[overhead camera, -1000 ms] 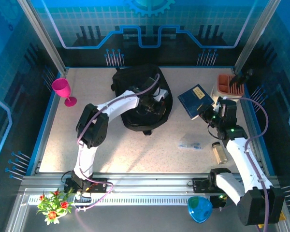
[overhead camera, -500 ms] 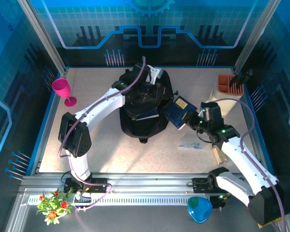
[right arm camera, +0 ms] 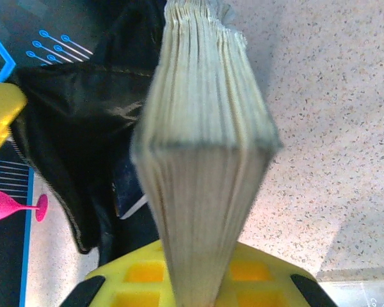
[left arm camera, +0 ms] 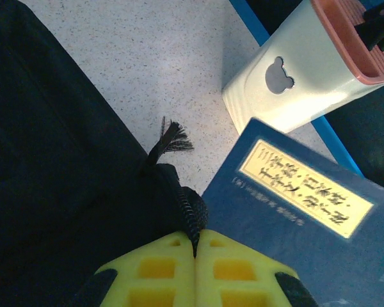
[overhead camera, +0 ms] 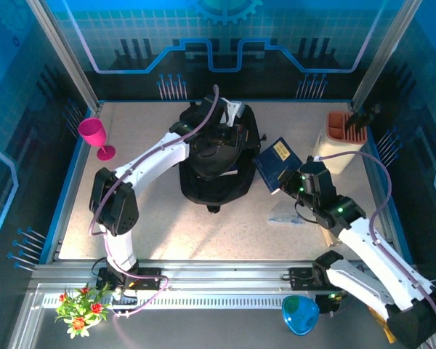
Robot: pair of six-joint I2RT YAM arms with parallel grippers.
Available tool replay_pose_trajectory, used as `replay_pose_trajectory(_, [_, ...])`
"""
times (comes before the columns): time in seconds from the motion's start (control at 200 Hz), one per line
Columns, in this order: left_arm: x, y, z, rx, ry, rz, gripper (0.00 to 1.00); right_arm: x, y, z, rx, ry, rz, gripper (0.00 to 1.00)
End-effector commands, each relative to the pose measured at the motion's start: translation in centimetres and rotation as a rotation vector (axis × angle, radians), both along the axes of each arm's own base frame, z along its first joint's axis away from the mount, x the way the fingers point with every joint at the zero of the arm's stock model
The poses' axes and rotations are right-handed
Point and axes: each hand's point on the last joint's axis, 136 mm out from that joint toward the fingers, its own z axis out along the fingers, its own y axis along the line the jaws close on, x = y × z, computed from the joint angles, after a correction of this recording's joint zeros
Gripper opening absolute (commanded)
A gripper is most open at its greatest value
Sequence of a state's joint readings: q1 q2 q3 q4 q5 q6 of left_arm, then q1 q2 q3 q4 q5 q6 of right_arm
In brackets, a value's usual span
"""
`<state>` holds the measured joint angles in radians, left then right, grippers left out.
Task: Pack the student bag
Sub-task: Open the student bag at the top-center of the table, then place the book in the student bag.
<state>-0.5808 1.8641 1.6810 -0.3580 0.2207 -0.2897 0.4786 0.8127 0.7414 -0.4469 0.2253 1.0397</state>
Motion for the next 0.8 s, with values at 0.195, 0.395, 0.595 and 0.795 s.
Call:
replay_pose_trajectory(0.195, [2.1, -2.4, 1.3, -0.060, 0.015, 0.004, 0.03, 1.3, 4.7, 1.6, 0.190, -0.092, 0.106, 0.05])
replay_pose_trajectory(0.395, [2.1, -3.2, 1.6, -0.089, 0.051, -0.012, 0.03, 2.1, 7.9, -1.2, 0.217, 0.004, 0.151, 0.05])
replay_pose_trajectory(0.595, [1.5, -3.6, 2.5, -0.129, 0.077, -0.026, 0.03, 4.2, 10.8, -3.1, 0.274, 0.026, 0.176, 0.05])
replay_pose_trajectory(0.795, [1.2, -3.9, 3.4, -0.170, 0.107, -0.029, 0.03, 7.5, 10.9, -6.9, 0.266, 0.098, 0.029, 0.05])
